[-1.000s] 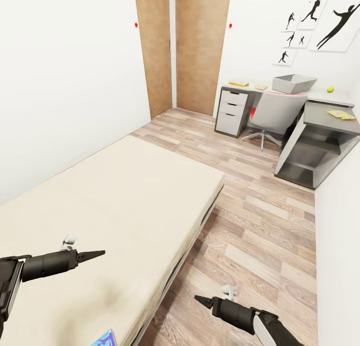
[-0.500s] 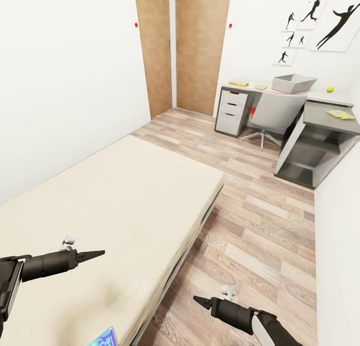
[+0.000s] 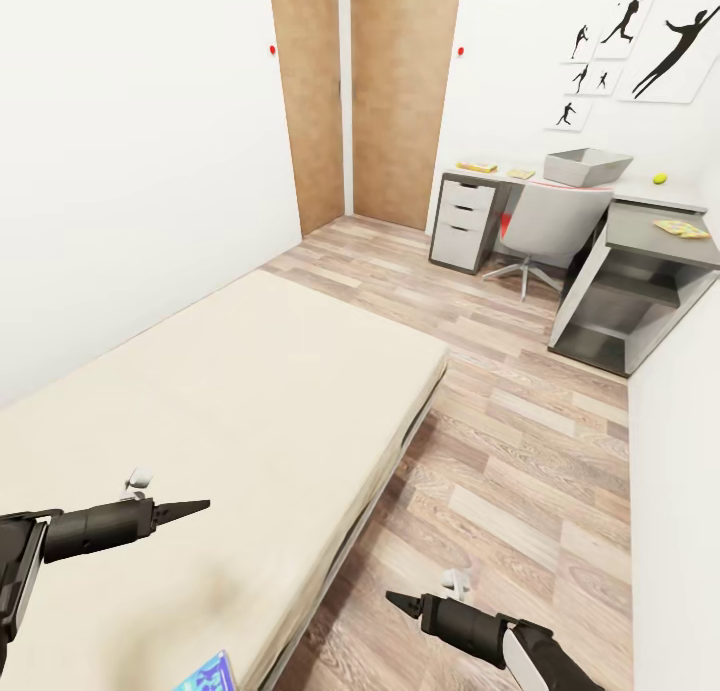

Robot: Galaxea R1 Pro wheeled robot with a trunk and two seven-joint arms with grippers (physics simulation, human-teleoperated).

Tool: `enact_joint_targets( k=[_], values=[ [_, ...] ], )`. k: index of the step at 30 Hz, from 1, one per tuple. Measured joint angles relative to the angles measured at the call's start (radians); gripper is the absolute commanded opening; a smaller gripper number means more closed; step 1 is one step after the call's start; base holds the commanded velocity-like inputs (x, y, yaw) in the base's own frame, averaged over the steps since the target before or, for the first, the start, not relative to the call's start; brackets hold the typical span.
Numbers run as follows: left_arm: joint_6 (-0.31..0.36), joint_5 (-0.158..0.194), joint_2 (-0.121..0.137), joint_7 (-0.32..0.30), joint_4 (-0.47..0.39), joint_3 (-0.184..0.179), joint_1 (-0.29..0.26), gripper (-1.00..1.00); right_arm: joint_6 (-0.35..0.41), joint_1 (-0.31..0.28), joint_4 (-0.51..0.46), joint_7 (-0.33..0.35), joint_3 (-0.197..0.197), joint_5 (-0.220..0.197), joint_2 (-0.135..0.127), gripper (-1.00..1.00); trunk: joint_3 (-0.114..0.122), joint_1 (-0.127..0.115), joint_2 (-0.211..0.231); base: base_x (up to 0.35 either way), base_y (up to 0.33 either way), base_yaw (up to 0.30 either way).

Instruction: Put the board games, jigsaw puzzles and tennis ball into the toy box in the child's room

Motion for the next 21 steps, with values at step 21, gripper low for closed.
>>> enact_joint_targets(
  k=[21],
  values=[
    [0.001, 0.0, 0.0, 0.0, 0.0, 0.0, 0.0, 1.0, -0.004, 0.0, 0.0, -0.005, 0.0, 0.003, 0.004, 1.0, 0.0, 0.0, 0.0, 0.0, -0.043, 0.0]
  ],
)
